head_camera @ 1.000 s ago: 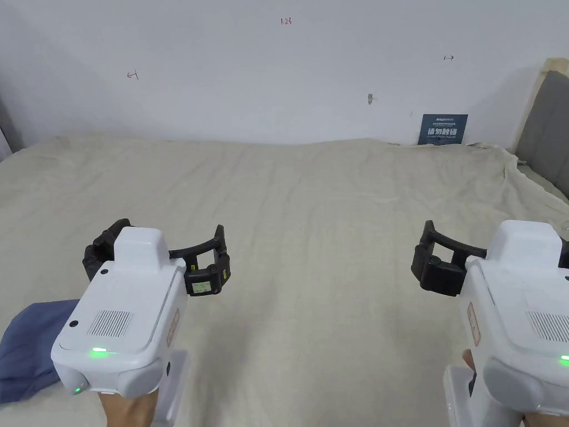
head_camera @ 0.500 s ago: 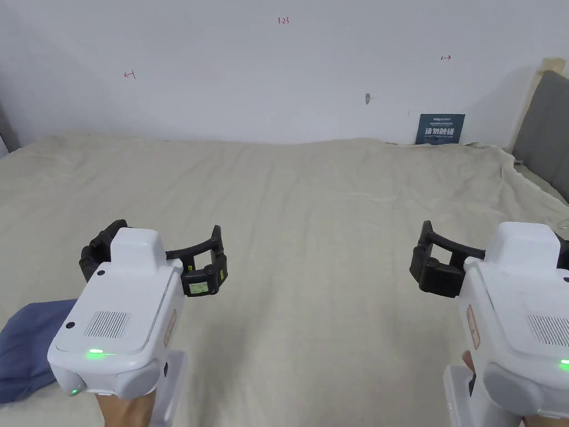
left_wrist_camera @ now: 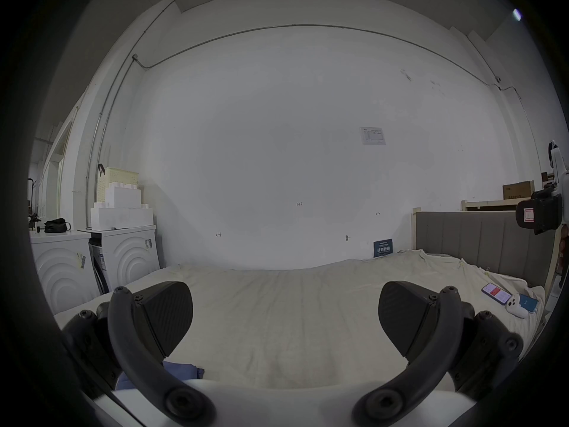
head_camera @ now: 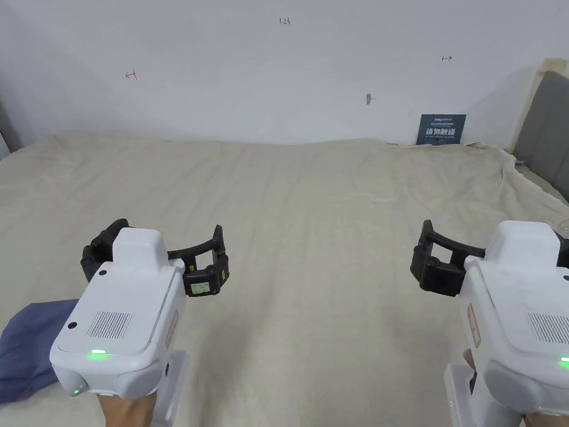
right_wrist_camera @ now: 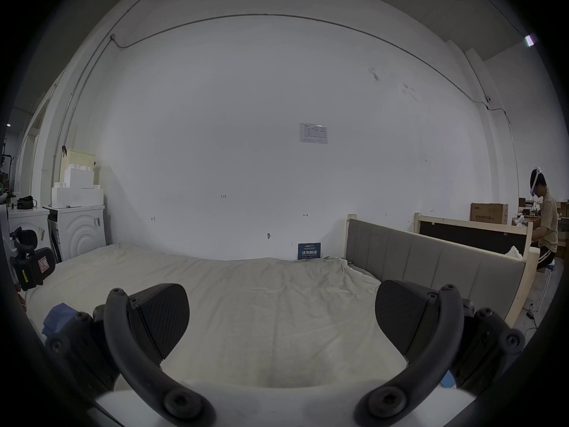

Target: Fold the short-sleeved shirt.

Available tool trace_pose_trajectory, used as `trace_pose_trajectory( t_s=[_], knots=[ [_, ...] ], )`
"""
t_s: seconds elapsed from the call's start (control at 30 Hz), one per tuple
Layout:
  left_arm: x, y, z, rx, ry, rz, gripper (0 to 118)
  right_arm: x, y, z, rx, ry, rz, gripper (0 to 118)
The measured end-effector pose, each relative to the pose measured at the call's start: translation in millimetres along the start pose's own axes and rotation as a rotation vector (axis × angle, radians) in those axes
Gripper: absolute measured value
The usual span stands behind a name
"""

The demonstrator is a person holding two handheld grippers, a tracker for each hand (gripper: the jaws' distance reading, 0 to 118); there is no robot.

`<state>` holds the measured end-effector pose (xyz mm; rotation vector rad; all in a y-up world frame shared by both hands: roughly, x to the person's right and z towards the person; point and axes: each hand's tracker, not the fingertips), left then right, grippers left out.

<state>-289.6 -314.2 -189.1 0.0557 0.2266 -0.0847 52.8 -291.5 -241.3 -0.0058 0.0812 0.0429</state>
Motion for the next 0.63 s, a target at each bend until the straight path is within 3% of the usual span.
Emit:
trace_pose_trajectory(
  t_s=[0.63],
  knots=[
    [-0.7, -0.7, 0.0, -0.001, -0.001, -0.003, 118, -0.4, -0.3, 0.9, -0.007, 0.004, 0.001, 118]
  ],
)
